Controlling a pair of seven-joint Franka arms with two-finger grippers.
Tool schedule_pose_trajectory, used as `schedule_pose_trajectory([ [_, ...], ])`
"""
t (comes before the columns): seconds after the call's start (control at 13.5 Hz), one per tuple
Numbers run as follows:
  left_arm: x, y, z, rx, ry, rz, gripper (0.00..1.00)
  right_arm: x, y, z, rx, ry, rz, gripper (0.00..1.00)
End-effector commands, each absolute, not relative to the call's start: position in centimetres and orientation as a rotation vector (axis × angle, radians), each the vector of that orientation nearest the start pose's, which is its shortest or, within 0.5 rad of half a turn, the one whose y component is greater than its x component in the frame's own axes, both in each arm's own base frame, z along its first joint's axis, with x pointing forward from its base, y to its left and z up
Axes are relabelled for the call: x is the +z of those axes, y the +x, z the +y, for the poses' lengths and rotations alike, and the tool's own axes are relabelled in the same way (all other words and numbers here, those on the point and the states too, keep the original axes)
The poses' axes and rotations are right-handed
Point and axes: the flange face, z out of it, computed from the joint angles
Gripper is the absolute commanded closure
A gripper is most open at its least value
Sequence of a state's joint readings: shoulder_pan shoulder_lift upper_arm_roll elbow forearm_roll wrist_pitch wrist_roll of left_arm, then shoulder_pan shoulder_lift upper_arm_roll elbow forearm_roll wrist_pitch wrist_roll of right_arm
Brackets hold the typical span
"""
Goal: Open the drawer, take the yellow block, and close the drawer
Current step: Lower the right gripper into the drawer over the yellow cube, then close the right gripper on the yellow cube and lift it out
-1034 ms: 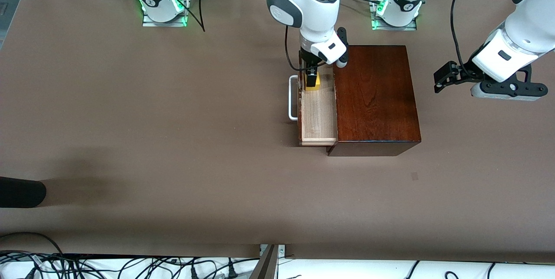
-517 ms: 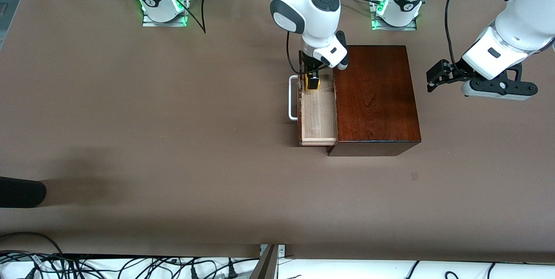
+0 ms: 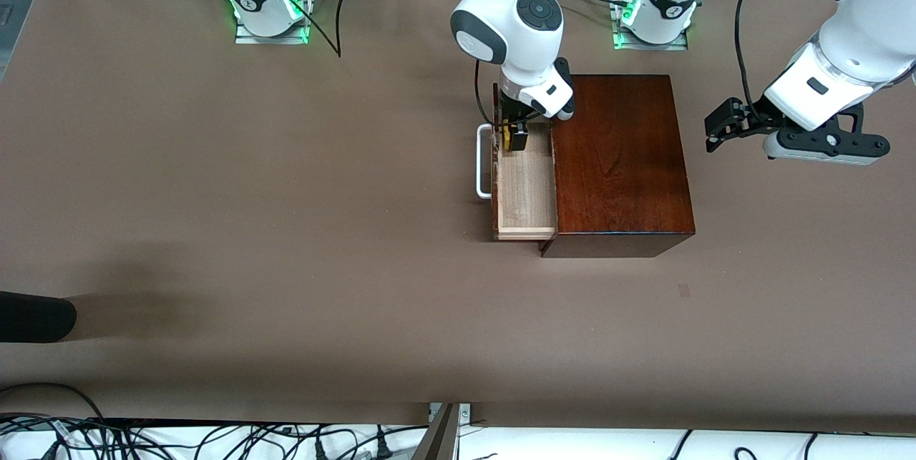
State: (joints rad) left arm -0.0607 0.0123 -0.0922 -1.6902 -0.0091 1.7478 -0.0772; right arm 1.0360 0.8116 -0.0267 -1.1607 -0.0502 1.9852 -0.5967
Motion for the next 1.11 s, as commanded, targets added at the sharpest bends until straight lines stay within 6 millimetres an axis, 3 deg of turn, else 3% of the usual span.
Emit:
schedule_pose_trajectory([
  [0.0, 58.2, 56.7, -8.8, -0.088, -3.134, 0.128, 0.0, 31.0, 40.1, 65.3, 0.059, 2.121, 2.23, 0.55],
  [0.07, 58.2, 56.8, -8.8, -0.088, -3.134, 0.128, 0.0, 31.4, 40.3, 65.3, 0.066, 2.134, 2.219, 0.84],
  [0.15, 58.4, 56.8, -8.8, -0.095, -3.135, 0.128, 0.0, 31.7, 40.6, 65.2, 0.076, 2.154, 2.199, 1.0],
  [0.37, 58.5, 56.9, -8.8, -0.097, -3.136, 0.127, 0.0, 33.5, 41.4, 65.0, 0.108, 2.163, 2.183, 1.0],
  [0.52, 58.4, 56.8, -8.8, -0.095, -3.136, 0.127, 0.0, 36.2, 42.1, 64.9, 0.134, 2.178, 2.172, 1.0],
  [0.59, 58.4, 56.8, -8.8, -0.093, -3.136, 0.13, 0.0, 38.4, 42.5, 64.6, 0.157, 2.191, 2.161, 1.0],
  [0.66, 58.5, 56.8, -8.8, -0.093, -3.136, 0.13, 0.0, 40.2, 43.3, 63.8, 0.165, 2.208, 2.144, 1.0],
  [0.81, 58.4, 56.8, -8.8, -0.085, -3.136, 0.127, 0.0, 45.6, 45.0, 61.4, 0.227, 2.255, 2.094, 1.0],
  [1.03, 58.4, 56.7, -8.8, -0.073, -3.135, 0.13, 0.0, 51.1, 49.1, 56.3, 0.31, 2.306, 1.946, 1.0],
])
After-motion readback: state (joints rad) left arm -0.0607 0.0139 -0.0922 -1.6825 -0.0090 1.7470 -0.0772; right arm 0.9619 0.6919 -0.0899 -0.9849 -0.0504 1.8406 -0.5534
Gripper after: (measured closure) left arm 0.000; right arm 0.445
